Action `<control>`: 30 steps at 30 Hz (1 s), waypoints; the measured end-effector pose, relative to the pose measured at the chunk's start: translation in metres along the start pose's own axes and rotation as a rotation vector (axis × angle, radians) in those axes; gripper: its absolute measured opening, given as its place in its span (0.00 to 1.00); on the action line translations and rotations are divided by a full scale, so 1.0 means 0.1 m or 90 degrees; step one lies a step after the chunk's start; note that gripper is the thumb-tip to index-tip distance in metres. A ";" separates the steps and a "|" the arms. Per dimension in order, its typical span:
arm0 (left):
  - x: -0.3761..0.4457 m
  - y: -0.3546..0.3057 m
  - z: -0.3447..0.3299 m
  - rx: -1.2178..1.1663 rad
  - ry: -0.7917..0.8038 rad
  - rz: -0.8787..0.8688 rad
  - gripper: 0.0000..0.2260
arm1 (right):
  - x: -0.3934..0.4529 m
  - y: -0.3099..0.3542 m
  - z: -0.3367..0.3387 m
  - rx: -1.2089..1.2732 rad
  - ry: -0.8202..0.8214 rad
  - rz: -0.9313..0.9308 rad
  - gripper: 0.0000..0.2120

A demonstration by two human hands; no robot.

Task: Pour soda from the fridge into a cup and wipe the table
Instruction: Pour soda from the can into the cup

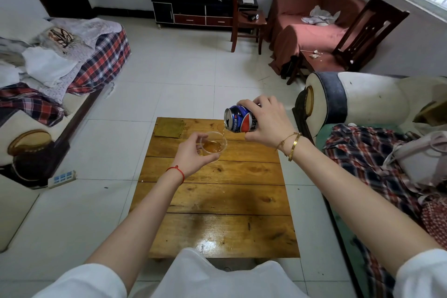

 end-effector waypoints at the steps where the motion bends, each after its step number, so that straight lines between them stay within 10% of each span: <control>1: 0.00 0.00 0.00 0.001 0.000 0.000 0.32 | 0.00 0.00 0.00 0.000 0.001 0.000 0.35; 30: 0.02 -0.10 -0.06 -0.008 0.000 -0.004 0.31 | 0.00 -0.04 0.05 -0.015 -0.001 -0.002 0.35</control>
Point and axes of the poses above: each hand's wrist, its own x-axis towards the middle knuckle, its own z-axis out of the back of the hand, y = z × x, the point moved 5 cm from there along x, towards the middle knuckle, and after that the axes turned 8 degrees about y, right-handed, at the moved point
